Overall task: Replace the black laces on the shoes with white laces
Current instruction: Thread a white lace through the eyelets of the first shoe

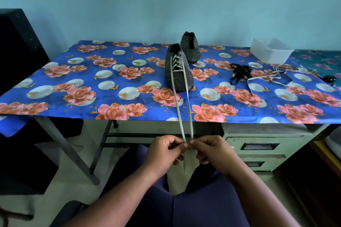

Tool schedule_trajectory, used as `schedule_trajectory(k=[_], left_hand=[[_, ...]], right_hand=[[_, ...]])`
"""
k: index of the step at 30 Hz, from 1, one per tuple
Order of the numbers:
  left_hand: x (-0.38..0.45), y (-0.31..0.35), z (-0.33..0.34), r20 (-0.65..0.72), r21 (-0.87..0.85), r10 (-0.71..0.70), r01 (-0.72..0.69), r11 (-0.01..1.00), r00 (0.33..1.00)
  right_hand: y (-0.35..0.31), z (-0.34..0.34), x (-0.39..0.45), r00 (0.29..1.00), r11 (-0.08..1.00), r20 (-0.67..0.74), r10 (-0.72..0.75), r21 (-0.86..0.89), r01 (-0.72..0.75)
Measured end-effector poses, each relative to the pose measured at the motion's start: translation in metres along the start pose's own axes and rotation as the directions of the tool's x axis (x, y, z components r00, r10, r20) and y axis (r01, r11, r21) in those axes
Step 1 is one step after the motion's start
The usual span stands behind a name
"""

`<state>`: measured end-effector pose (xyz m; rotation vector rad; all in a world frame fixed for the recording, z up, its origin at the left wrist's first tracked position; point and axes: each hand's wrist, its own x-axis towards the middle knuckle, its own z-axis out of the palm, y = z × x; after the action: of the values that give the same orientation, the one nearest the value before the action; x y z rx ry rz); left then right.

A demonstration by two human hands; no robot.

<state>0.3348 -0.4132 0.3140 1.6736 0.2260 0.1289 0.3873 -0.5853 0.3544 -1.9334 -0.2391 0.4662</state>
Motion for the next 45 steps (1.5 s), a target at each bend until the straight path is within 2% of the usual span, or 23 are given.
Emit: schedule_trajectory(k=[6, 8, 11, 15, 19, 24, 28, 30, 37, 40, 42, 45], left_hand=[[-0.001, 0.001, -0.002, 0.053, 0.02, -0.075, 0.074, 0.997, 0.996], [0.003, 0.003, -0.009, 0.14, 0.086, -0.107, 0.095, 0.992, 0.984], [0.014, 0.017, -0.028, 0.23, 0.261, -0.102, 0.04, 0.965, 0.968], [0.036, 0.065, -0.059, 0.157, 0.376, 0.0, -0.06, 0.925, 0.988], [0.067, 0.11, -0.081, 0.103, 0.332, 0.09, -0.119, 0.936, 0.991], [0.122, 0.136, -0.095, 0.009, 0.366, 0.18, -0.171, 0.915, 0.984], [0.166, 0.139, -0.092, -0.091, 0.431, 0.246, -0.185, 0.883, 0.965], [0.191, 0.136, -0.091, -0.089, 0.47, 0.275, -0.203, 0.859, 0.957], [0.266, 0.13, -0.089, 0.08, 0.575, 0.385, -0.359, 0.736, 0.919], [0.291, 0.125, -0.093, 0.15, 0.631, 0.385, -0.389, 0.672, 0.91], [0.301, 0.126, -0.1, 0.198, 0.574, 0.378, -0.419, 0.704, 0.905], [0.308, 0.127, -0.11, 0.223, 0.488, 0.362, -0.425, 0.763, 0.905]], right_hand=[[-0.002, -0.003, -0.001, 0.999, 0.997, 0.039, 0.02, -0.075, -0.017], [-0.001, -0.009, 0.002, 0.998, 0.985, 0.061, 0.03, -0.169, -0.019], [-0.009, -0.026, 0.009, 0.995, 0.94, 0.085, 0.058, -0.341, -0.025], [-0.042, -0.055, 0.02, 0.989, 0.918, 0.128, 0.071, -0.395, -0.015], [-0.088, -0.074, 0.036, 0.992, 0.925, 0.127, -0.005, -0.375, 0.053], [-0.125, -0.08, 0.089, 0.985, 0.896, -0.019, -0.173, -0.419, 0.149], [-0.136, -0.078, 0.138, 0.925, 0.822, -0.112, -0.362, -0.507, 0.26], [-0.139, -0.074, 0.162, 0.898, 0.791, -0.125, -0.423, -0.534, 0.298], [-0.15, -0.058, 0.227, 0.755, 0.581, -0.089, -0.65, -0.699, 0.418], [-0.149, -0.056, 0.257, 0.675, 0.47, -0.045, -0.737, -0.751, 0.463], [-0.149, -0.057, 0.274, 0.609, 0.402, -0.01, -0.793, -0.76, 0.511], [-0.149, -0.061, 0.286, 0.489, 0.221, 0.105, -0.866, -0.797, 0.562]])
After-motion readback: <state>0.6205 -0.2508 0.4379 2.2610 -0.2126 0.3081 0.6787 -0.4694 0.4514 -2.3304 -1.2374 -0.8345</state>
